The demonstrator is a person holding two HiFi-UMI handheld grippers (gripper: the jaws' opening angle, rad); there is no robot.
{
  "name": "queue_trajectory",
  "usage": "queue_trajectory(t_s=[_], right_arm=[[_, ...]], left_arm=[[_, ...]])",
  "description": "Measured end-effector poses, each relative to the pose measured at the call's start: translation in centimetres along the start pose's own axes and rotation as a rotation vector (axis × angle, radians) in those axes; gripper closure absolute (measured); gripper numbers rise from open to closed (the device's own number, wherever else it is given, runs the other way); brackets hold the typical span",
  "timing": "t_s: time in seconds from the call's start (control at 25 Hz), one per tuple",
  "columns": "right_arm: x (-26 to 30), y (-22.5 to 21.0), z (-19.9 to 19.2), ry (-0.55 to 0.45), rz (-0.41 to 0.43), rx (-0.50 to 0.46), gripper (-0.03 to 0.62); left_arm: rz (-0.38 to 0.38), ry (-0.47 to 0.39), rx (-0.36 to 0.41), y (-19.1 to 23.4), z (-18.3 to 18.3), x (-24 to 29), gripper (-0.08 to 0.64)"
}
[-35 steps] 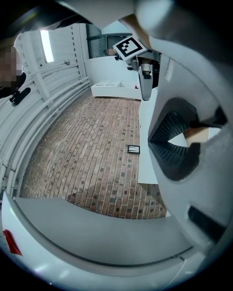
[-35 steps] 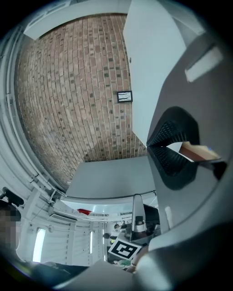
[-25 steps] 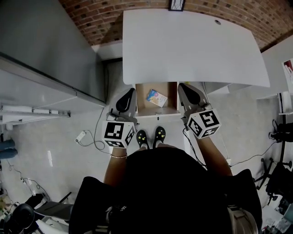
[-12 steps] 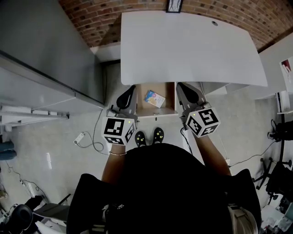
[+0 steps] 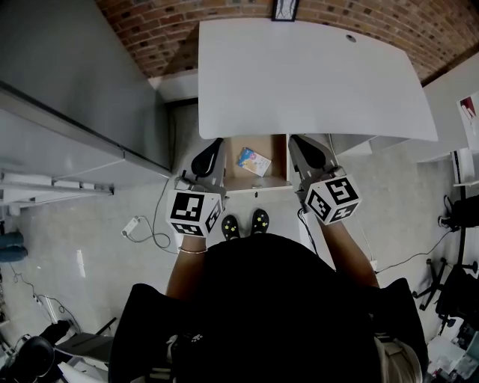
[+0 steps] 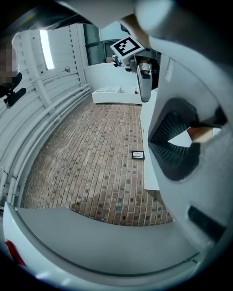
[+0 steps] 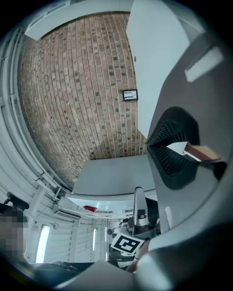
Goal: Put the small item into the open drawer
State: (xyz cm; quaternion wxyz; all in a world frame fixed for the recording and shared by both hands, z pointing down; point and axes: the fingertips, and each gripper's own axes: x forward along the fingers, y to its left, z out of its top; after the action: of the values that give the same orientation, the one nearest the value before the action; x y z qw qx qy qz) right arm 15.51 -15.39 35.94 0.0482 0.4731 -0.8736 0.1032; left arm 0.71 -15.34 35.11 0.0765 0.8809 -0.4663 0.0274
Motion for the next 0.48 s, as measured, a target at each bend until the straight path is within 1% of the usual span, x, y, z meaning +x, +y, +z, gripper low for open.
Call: queue_trajectory(t_s=[0.48], right_arm=[[0.66, 0.24, 0.12, 0.0, 0.001, 0.0, 0.583]], left_arm=[[-0.001, 0.002, -0.003, 0.3, -0.12, -0.22, 0.563]])
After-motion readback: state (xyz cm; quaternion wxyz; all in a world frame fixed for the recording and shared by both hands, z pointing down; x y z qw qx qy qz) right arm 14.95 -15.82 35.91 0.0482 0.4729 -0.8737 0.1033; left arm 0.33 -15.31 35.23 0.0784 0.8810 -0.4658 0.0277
